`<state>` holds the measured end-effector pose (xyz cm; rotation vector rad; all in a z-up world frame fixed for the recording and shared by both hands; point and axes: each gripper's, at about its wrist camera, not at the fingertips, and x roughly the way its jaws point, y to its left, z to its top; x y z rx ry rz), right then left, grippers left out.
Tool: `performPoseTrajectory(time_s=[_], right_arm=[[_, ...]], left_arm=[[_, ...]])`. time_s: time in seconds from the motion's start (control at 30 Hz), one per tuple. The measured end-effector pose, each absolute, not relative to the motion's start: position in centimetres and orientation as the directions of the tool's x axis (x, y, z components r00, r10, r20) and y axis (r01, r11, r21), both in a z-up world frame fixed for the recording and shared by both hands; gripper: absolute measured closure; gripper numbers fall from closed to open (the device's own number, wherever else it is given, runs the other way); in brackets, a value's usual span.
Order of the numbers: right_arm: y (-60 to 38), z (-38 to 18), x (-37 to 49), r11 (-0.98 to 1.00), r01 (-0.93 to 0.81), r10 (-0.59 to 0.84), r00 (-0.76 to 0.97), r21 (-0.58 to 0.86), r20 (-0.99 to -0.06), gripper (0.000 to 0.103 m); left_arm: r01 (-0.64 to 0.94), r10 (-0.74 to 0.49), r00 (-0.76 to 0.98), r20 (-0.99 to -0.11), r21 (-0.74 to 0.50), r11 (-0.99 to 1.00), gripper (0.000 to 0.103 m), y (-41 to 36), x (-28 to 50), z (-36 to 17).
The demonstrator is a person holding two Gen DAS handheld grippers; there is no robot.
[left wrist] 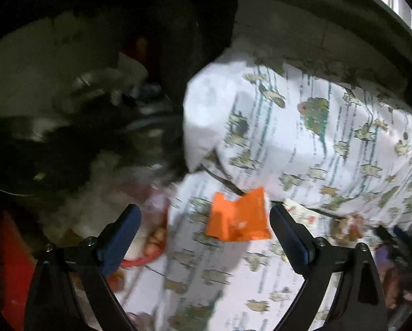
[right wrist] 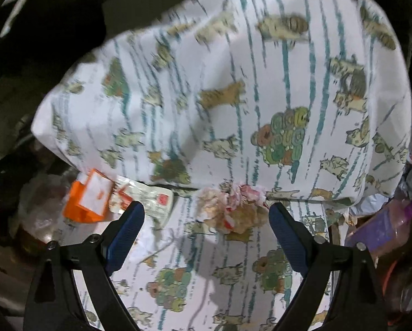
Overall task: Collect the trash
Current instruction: 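Grasp the orange paper bag with the left gripper while the right grasps the crumpled tan paper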
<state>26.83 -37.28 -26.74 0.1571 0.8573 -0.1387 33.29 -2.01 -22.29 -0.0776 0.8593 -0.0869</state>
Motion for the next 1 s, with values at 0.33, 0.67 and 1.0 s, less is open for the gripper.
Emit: performPoseTrajectory(time_s=[0.33, 0.67, 1.0], right_arm=[[-39.8, -30.5, 30.0, 0.91, 0.299, 0.086, 0.542, 0.287, -0.836, 0.012], [-39.3, -31.5, 30.5, 0.873, 0.334, 0.141, 0.523, 0.354, -0.841, 0.012], [-43.1, -30.2, 31.6, 0.974, 0.19, 0.007, 0.522, 0.125, -0.853, 0.012]], left_arm=[[0.067, -0.245, 0.538, -0.806, -0.249, 0.966, 0.008, -4.3, 37.9, -26.1], [0.108, -0.172, 0.41, -0.896, -0.139, 0.984, 0.013, -11.5, 41.9, -32.9], [0.114, -0.105, 0.353, -0.93, -0.069, 0.991, 0.042, -13.0, 43.3, -38.5]])
